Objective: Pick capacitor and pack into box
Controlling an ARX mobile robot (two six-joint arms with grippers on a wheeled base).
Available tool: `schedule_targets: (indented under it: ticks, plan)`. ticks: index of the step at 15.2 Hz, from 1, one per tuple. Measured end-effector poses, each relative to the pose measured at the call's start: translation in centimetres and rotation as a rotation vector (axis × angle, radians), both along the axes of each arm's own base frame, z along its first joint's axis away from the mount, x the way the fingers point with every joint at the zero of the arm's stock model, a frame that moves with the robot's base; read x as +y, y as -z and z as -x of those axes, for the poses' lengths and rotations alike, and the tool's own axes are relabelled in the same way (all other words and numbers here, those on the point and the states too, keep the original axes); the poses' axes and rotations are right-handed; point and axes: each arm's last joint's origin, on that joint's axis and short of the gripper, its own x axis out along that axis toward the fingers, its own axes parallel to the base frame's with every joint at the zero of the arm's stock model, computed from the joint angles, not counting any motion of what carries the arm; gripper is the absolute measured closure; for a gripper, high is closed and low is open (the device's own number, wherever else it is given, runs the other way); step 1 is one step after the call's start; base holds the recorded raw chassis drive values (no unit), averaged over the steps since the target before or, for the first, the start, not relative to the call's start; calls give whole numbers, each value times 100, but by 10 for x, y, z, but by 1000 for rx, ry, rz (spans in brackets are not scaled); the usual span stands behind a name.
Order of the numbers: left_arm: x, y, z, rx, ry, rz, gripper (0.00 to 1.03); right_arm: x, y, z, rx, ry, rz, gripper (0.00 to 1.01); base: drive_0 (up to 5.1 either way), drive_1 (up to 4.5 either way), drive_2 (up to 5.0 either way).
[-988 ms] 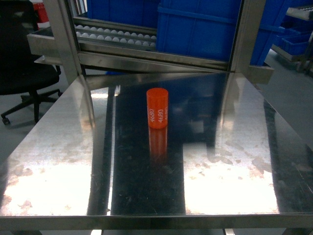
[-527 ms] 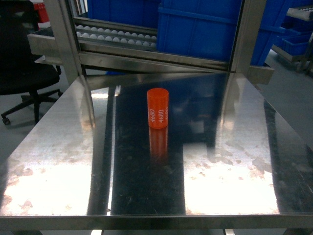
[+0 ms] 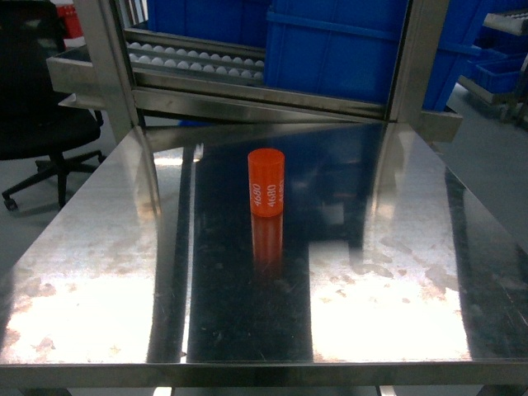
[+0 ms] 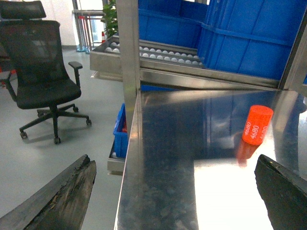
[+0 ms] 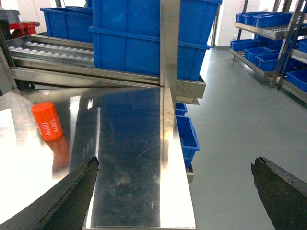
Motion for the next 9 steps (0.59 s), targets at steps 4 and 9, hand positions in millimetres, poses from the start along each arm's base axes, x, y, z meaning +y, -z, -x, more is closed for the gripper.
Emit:
schedule_targets:
  ticks: [4,9]
  plan:
    - [0,2,0,27,-11,6,5,0,0,0,0,0,0,3,0,0,0]
    - [-28,-18,-76,-4,124,19,5,0,0,0,0,0,0,3,0,0,0]
